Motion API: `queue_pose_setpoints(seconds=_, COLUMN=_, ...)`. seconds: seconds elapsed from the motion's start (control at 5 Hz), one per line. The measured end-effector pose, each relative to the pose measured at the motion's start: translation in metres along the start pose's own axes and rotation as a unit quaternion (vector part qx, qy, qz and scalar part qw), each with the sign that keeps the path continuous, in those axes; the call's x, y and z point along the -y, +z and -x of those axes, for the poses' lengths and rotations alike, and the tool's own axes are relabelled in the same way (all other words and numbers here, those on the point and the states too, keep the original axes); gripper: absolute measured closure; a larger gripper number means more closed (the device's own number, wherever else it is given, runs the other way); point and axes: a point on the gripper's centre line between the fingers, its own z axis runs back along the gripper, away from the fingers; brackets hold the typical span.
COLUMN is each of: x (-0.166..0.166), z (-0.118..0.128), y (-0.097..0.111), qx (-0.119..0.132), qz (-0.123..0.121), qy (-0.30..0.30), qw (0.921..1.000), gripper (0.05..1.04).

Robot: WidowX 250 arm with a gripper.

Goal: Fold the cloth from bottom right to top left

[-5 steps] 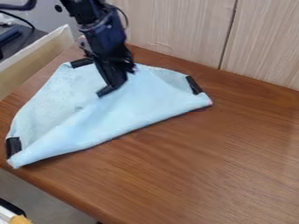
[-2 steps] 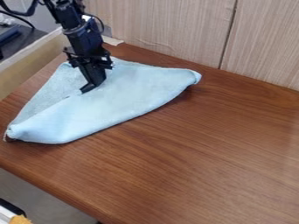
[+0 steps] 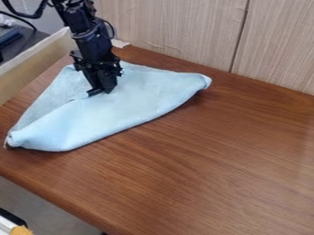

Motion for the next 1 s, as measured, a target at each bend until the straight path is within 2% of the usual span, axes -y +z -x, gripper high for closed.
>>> queue_pose_setpoints(seconds=0.2, x=0.004, z=0.000, y=0.000, qx=-0.002, qz=-0.001, qy=-0.004, qw=1.0000, gripper=0.230)
queue_pose_setpoints(seconds=0.4, x=0.006, z=0.000, y=0.000, qx=-0.004, qz=-0.005, qy=-0.006, qw=1.0000, gripper=0.086)
queue_pose_setpoints(seconds=0.8, x=0.006, z=0.005, y=0.003, qx=-0.008, qz=-0.014, qy=-0.002, qw=0.9999, gripper=0.085)
queue_pose_setpoints(seconds=1.0, x=0.008, z=0.008, y=0.016, qx=-0.001, qz=-0.025, qy=-0.002, qw=0.9997, gripper=0.084)
